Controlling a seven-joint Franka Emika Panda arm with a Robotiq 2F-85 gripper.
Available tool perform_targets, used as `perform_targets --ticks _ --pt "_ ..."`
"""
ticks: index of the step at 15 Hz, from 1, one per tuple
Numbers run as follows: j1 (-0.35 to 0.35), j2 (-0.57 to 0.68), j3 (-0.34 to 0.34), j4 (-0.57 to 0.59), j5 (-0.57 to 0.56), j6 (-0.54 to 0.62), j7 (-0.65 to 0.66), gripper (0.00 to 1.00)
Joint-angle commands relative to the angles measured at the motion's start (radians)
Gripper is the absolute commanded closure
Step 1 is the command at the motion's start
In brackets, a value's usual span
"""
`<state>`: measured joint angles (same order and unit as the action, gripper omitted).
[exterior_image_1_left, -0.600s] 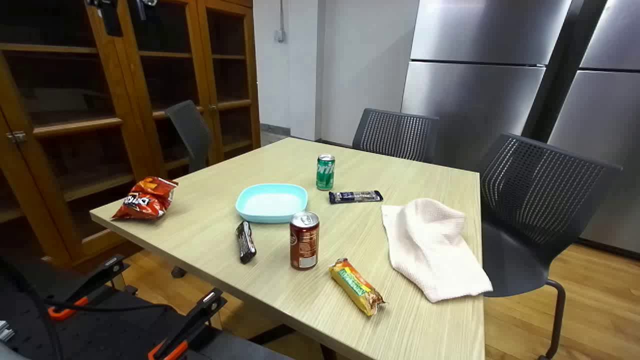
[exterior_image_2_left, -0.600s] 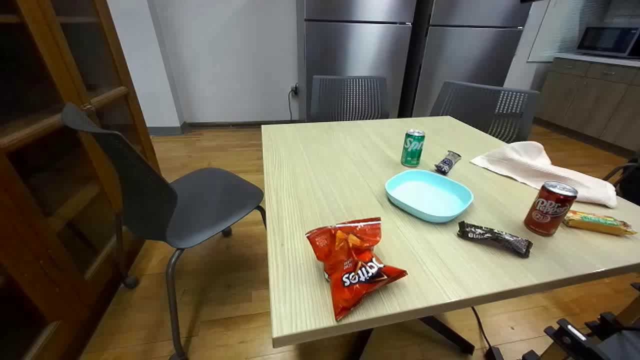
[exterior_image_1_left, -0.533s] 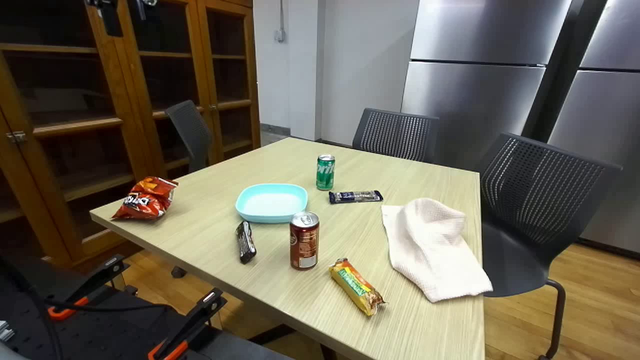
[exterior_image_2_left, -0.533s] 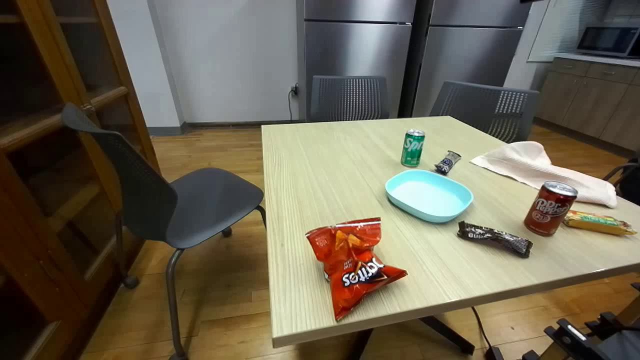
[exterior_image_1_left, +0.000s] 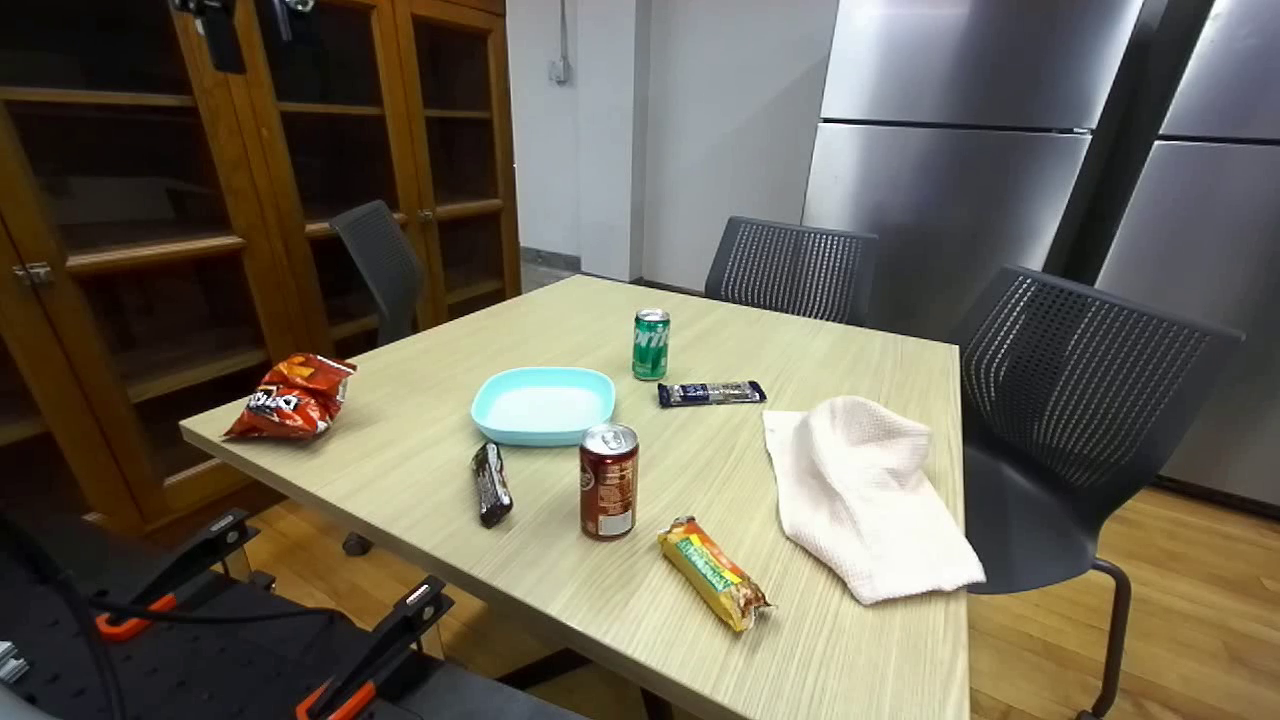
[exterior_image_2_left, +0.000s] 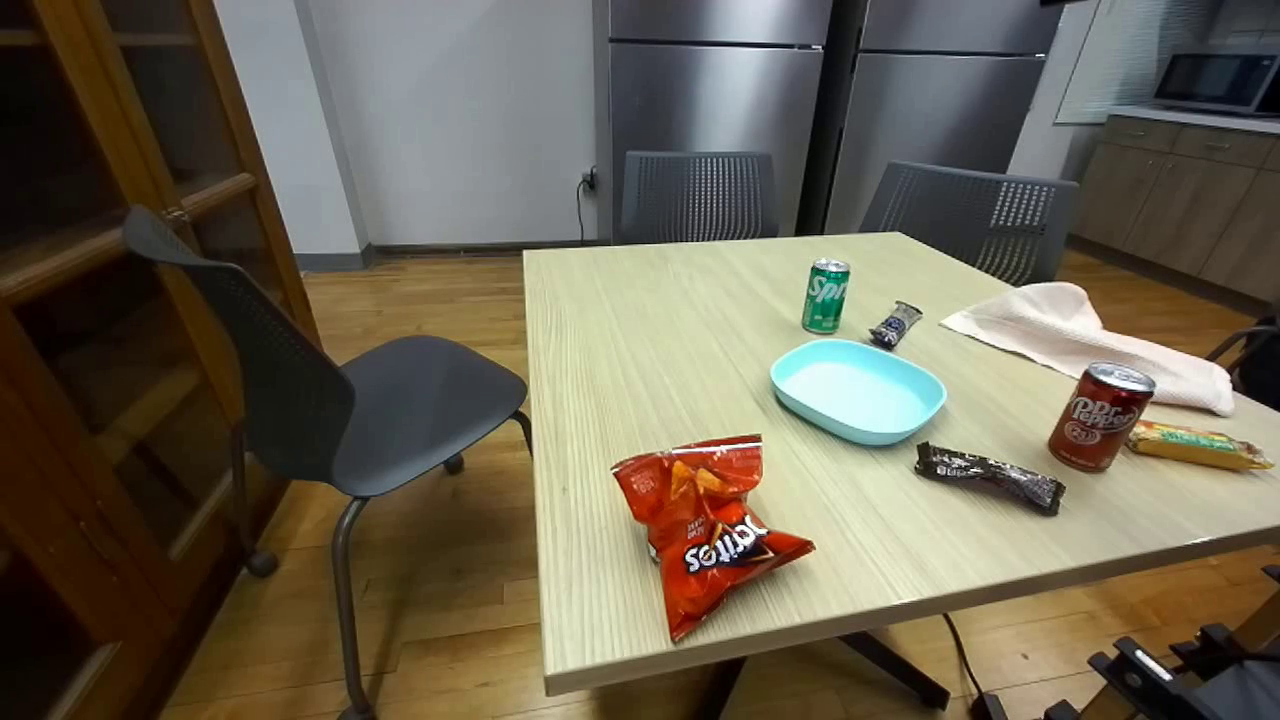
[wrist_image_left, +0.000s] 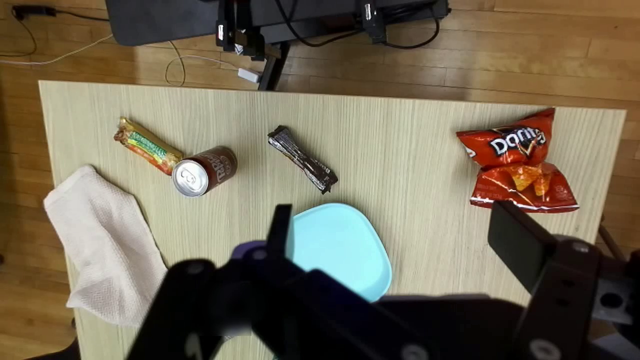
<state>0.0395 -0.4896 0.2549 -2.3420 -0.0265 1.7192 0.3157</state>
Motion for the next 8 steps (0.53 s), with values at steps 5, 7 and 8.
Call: perform_targets --ticks 5,7,8 --pt "0.014 0.027 -0.016 -0.015 -0.057 0.025 -0.001 0.00" --pt "0.013 0.049 -0.021 -0.034 -0.091 0.062 -0.011 0.00" --pt "0.012 0.060 -0.022 -0.048 -0.116 0.094 -0.015 0.00"
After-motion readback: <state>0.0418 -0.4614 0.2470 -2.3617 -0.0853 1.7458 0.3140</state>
